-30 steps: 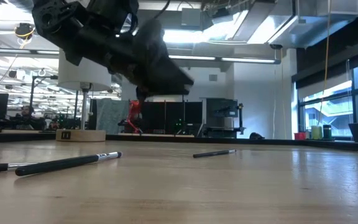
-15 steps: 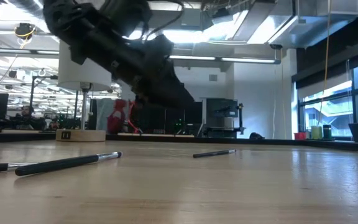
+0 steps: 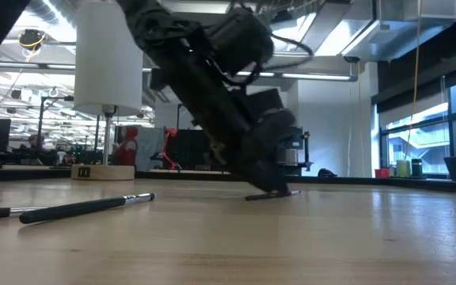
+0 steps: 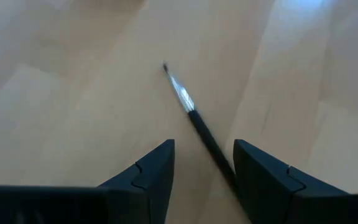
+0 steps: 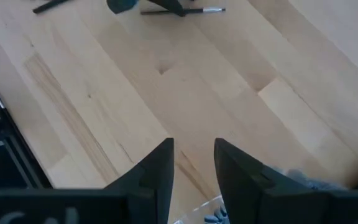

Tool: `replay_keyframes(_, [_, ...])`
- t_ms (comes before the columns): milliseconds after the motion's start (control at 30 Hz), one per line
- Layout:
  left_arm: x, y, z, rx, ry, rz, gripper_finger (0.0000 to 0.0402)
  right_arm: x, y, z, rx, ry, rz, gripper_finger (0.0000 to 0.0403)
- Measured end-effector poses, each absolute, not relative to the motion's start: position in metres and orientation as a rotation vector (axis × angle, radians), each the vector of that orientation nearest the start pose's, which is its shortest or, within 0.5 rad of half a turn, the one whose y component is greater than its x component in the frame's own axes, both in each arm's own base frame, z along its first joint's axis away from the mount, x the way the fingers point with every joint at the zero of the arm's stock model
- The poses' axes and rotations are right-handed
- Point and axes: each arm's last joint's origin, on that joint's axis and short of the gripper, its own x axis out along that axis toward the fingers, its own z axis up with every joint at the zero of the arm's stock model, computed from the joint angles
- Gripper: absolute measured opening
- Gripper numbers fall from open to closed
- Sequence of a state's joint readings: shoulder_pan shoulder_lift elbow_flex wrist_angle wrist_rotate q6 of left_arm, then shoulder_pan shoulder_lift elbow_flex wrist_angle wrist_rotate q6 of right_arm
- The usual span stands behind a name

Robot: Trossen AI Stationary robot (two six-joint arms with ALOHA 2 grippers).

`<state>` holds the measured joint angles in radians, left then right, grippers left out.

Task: Put items in baskets/containers
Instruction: Put the eyeshadow brush into the transparent organizer

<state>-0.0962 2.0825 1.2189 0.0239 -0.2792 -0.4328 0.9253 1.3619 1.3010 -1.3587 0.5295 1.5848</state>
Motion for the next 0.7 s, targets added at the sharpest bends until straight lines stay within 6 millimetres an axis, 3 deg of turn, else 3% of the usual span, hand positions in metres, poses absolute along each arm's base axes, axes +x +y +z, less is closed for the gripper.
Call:
replay_keyframes(200, [0.4263, -0.0331, 0.1129, -0.218, 0.868, 0.376, 0.0144, 0.1494, 0.1747, 0.3136, 0.482, 0.964, -0.511, 0.0107])
replay_keyframes(567, [0.422, -0.0291, 0.1085, -0.185, 0.933, 0.408, 0.0017, 0.1503, 0.1764, 0.3116, 0.479, 0.978, -0.512, 0.0072])
replay_keyframes(700, [0.4217, -0.0294, 0.1077, -0.173, 0.935, 0.408, 0.0012, 0.1527, 0.1798, 0.3073, 0.463, 0.986, -0.523, 0.0061])
